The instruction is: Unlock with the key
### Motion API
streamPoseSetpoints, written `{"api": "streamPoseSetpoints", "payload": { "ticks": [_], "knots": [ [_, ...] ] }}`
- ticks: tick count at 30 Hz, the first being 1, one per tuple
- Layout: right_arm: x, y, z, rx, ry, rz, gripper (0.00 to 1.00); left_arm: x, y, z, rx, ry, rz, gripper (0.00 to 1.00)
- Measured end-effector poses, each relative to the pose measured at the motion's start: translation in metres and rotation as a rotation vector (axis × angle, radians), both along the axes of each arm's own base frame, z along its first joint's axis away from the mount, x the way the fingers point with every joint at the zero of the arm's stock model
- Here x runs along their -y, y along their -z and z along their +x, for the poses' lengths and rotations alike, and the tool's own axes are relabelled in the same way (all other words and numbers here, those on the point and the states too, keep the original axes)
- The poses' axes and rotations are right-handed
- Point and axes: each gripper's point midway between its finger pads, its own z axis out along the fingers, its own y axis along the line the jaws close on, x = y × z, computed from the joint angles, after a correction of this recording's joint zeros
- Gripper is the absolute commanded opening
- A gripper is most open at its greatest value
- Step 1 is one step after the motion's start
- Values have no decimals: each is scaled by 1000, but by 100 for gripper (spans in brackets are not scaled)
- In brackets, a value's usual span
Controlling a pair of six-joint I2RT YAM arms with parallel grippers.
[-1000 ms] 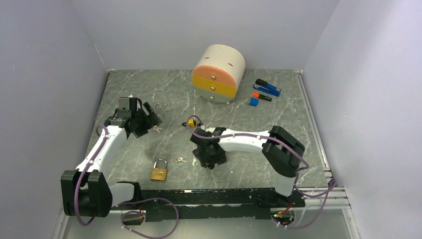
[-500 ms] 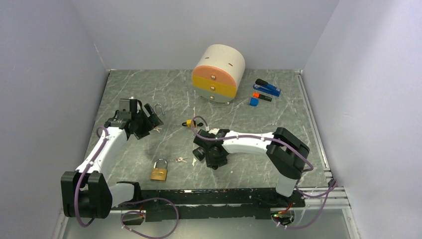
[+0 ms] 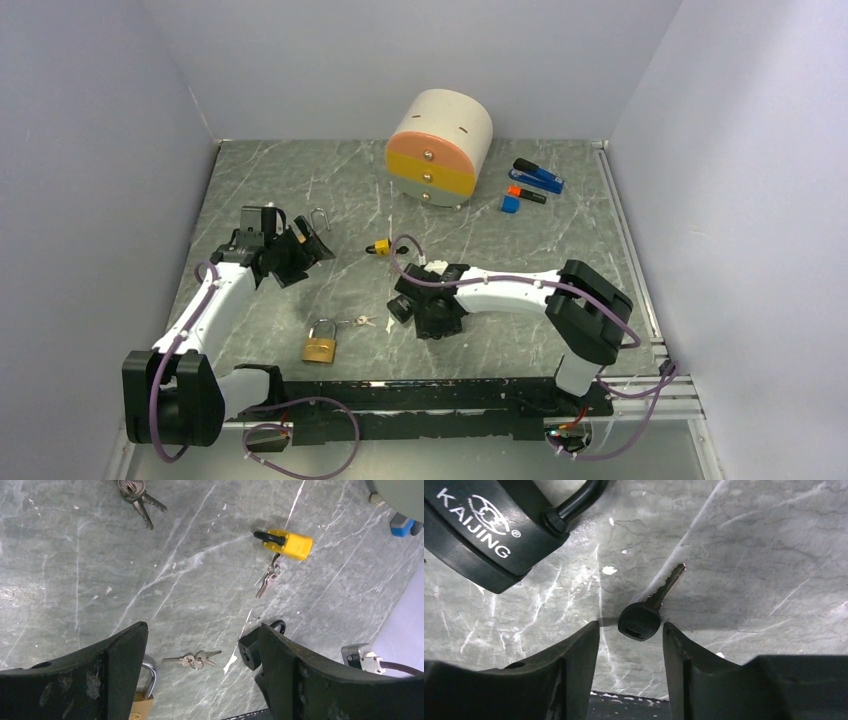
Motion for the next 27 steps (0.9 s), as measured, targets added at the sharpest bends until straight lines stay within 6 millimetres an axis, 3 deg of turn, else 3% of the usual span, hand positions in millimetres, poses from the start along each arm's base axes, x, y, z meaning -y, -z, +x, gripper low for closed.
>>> {"api": "streamPoseSetpoints", "payload": {
  "ticks": [2, 7, 13, 15, 22, 27],
  "knots": [
    [-2, 0, 0, 4, -2, 6, 55, 2, -1, -1, 0, 8, -10, 84],
    [-3, 1, 2, 0, 7, -14, 46, 7, -3, -1, 4, 27, -35, 84],
    [3, 2, 4, 8, 44, -45, 19, 12, -4, -4, 4, 45, -61, 84],
    [3, 2, 5, 12, 50, -44, 15, 17, -5, -7, 2, 57, -86, 84],
    [3, -1, 10, 81, 9, 27, 14, 50, 1, -27, -29, 110, -276, 93],
    [5, -8, 9, 155, -85, 119, 14, 89, 3, -50, -46, 221, -421, 94]
  ]
}}
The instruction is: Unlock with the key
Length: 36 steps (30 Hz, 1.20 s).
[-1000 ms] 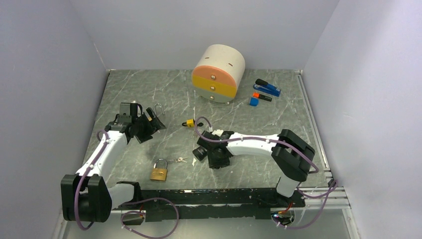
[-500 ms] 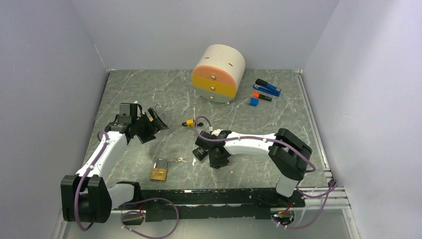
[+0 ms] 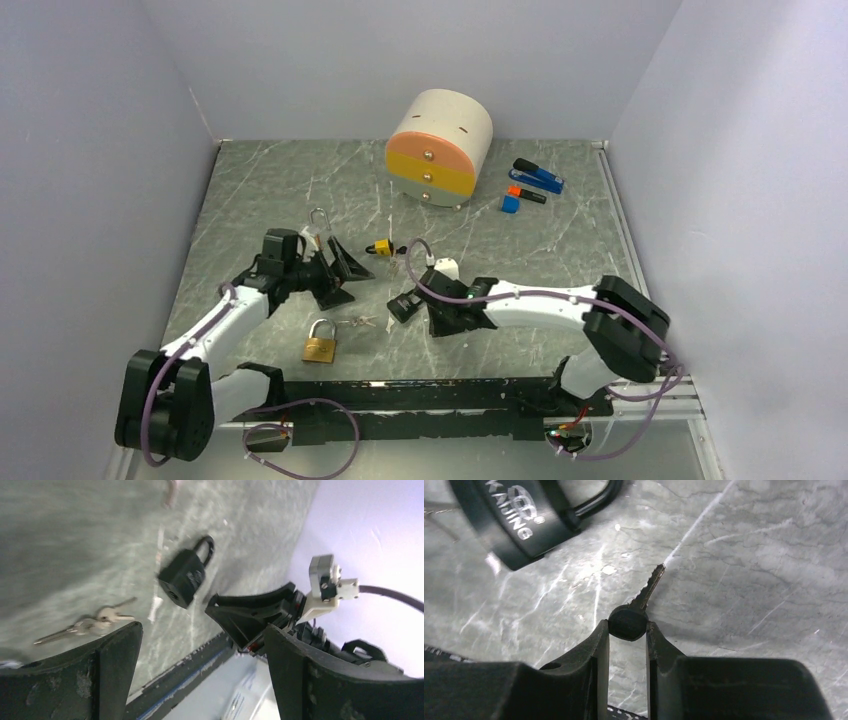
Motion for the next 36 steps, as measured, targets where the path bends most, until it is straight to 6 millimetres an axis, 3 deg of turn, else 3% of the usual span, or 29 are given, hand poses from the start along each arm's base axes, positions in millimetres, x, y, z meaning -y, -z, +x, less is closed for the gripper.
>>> {"api": "streamPoseSetpoints", "payload": {
  "ticks": [6, 10, 13, 16, 21, 29, 34, 36],
  "knots": [
    [-13, -39, 2, 108, -137, 153, 13, 55, 5, -17, 0, 195, -75, 93],
    [-28, -71, 3, 183, -229, 260, 13, 85, 15, -17, -41, 263, -102, 76],
    [-30, -80, 1, 200, -271, 285, 13, 99, 14, -8, -39, 271, -127, 73],
    [-31, -82, -2, 200, -301, 292, 13, 110, 8, -3, -18, 280, -147, 79],
    [-36, -87, -3, 193, -336, 297, 13, 129, 2, -7, 10, 328, -160, 79],
    [-46, -96, 2, 200, -342, 313, 12, 141, 17, -22, -24, 359, -174, 43],
    [-47, -91, 2, 181, -332, 300, 11, 141, 17, -23, -27, 360, -176, 3],
    [-46, -87, 2, 164, -316, 286, 11, 141, 18, -24, -26, 364, -171, 3]
  ]
}}
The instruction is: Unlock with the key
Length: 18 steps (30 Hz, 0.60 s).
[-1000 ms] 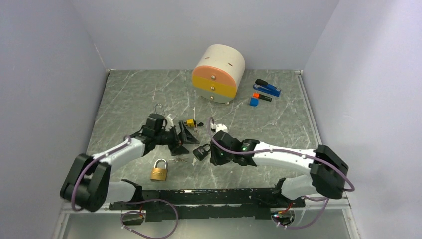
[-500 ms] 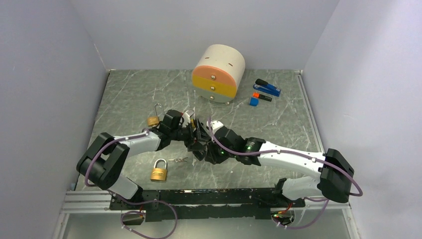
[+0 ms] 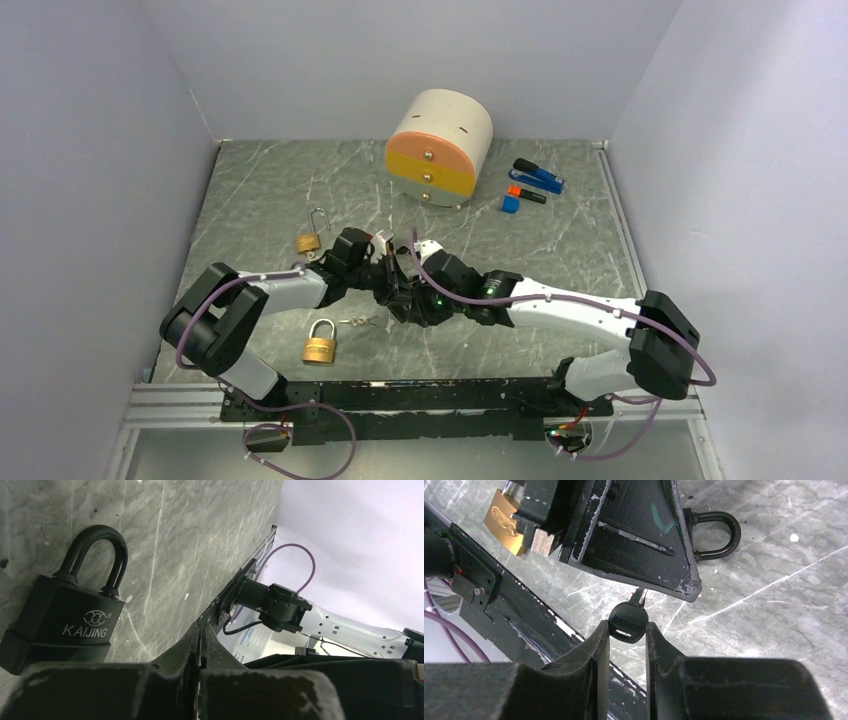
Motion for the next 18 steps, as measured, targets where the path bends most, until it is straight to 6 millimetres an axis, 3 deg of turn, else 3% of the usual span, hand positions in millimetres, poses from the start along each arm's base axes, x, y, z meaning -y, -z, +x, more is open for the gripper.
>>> {"api": "streamPoseSetpoints", "payload": {
  "ticks": [4, 8, 12, 15, 18],
  "knots": [
    [-2, 4, 1, -27, 20, -14, 18, 0, 0, 0, 3, 1, 2, 3],
    [-3, 3, 2, -42, 43, -3, 62, 0, -1, 2, 19, 8, 9, 2],
    [5, -6, 11, -38, 102, 47, 83, 4, -14, 9, 56, 18, 6, 2],
    [21, -31, 17, -6, 154, 169, 86, 11, -35, 19, 115, 24, -28, 3],
    [45, -77, 36, 42, 250, 381, 87, 20, -59, 31, 179, 29, -75, 3]
  ]
}}
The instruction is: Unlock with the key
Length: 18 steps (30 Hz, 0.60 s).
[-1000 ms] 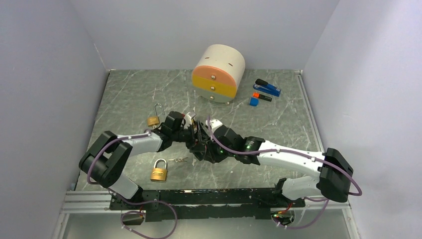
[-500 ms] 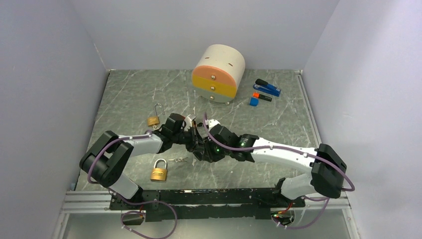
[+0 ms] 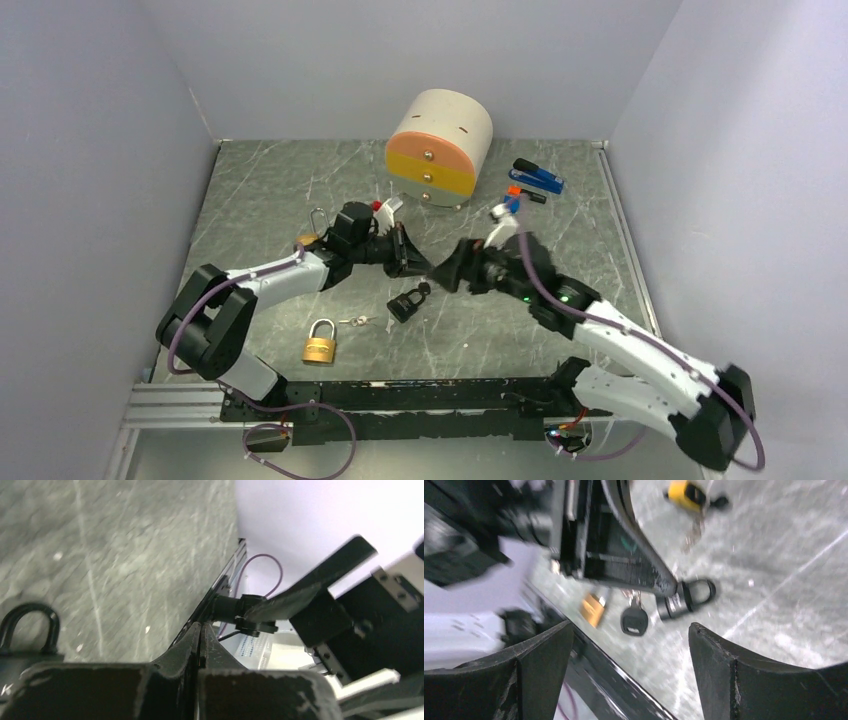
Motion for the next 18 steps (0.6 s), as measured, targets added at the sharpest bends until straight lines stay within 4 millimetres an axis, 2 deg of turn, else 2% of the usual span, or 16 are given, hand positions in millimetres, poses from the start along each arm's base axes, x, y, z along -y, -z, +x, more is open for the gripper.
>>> {"api": "streamPoseSetpoints", "payload": {
  "ticks": [3, 6, 12, 18],
  "knots": [
    [22, -41, 20, 59, 96, 191, 87, 9, -27, 11, 73, 5, -67, 3],
    [34, -66, 24, 94, 120, 334, 86, 16, -54, 17, 139, 12, -143, 3],
    [38, -77, 20, 51, 136, 438, 85, 22, -99, 20, 236, 19, -271, 3],
    [32, -81, 18, 35, 98, 448, 85, 22, -130, 18, 275, 21, -373, 3]
  ]
}}
